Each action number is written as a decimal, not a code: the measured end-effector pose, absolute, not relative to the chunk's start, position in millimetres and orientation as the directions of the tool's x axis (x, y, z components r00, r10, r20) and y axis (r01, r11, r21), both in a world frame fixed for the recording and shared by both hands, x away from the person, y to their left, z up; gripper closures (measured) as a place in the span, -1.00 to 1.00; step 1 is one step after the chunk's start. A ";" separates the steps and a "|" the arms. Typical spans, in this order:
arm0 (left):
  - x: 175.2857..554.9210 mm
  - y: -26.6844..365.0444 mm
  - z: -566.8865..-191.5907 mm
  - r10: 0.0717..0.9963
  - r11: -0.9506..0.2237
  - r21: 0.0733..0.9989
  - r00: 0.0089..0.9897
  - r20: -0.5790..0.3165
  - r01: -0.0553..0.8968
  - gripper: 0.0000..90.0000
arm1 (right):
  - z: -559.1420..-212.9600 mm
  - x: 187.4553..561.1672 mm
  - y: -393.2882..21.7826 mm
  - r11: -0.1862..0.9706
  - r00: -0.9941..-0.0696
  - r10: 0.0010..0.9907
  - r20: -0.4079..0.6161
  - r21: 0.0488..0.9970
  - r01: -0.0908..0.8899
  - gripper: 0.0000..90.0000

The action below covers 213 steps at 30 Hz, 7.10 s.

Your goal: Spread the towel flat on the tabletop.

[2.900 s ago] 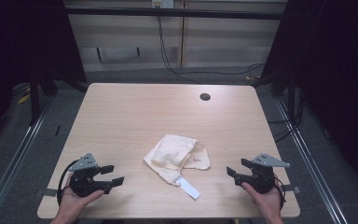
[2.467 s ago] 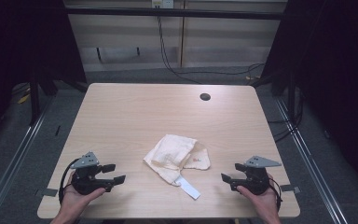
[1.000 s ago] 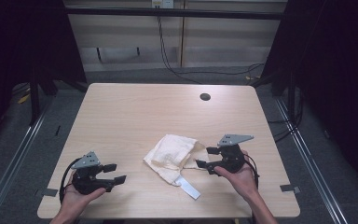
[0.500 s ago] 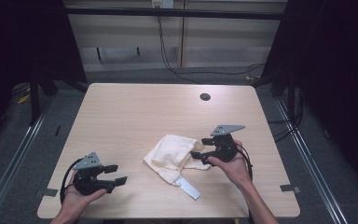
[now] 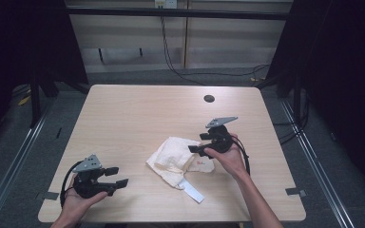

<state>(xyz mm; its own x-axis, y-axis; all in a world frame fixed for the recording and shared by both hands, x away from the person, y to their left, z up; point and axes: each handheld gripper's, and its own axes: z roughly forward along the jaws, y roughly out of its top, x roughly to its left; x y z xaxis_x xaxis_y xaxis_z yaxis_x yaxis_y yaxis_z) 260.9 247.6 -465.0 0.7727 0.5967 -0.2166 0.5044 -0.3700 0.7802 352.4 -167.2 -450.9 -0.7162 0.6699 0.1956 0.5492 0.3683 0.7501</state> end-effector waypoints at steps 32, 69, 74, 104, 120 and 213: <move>262.0 243.7 -466.2 0.590 -0.384 0.778 0.780 -0.207 0.497 -0.24 | -499.2 346.7 -143.5 0.487 -0.758 0.627 0.182 0.668 0.563 0.78; 253.8 222.5 -459.6 0.497 -0.421 0.793 0.844 -0.204 0.440 0.53 | -490.2 284.7 -128.4 0.470 -0.775 0.583 0.242 0.678 0.565 0.21; 251.8 199.4 -450.2 0.418 -0.460 0.797 0.887 -0.193 0.391 0.64 | -473.5 282.2 -146.8 0.422 -0.748 0.624 0.226 0.708 0.566 -0.04; 283.2 101.1 -492.7 0.250 -0.616 0.711 0.940 -0.234 0.341 0.81 | -477.0 243.7 -189.1 0.323 -0.671 0.696 0.254 0.724 0.610 -0.12; 284.2 94.2 -497.0 0.246 -0.652 0.707 0.959 -0.143 0.273 0.71 | -480.7 243.5 -188.5 0.338 -0.679 0.690 0.250 0.718 0.608 -0.13; 292.0 226.7 -441.2 0.437 -0.280 0.847 0.846 -0.307 0.452 0.95 | -424.2 247.0 -212.8 0.268 -0.759 0.594 0.266 0.824 0.499 0.99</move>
<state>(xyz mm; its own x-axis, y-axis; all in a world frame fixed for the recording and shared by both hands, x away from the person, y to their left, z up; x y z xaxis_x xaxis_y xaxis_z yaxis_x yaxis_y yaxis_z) 292.0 226.7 -441.2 0.8456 0.4368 -0.3068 0.4520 -0.2801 0.8469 247.0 -212.8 -424.2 -0.7588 0.5944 0.2664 0.4992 0.2680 0.8240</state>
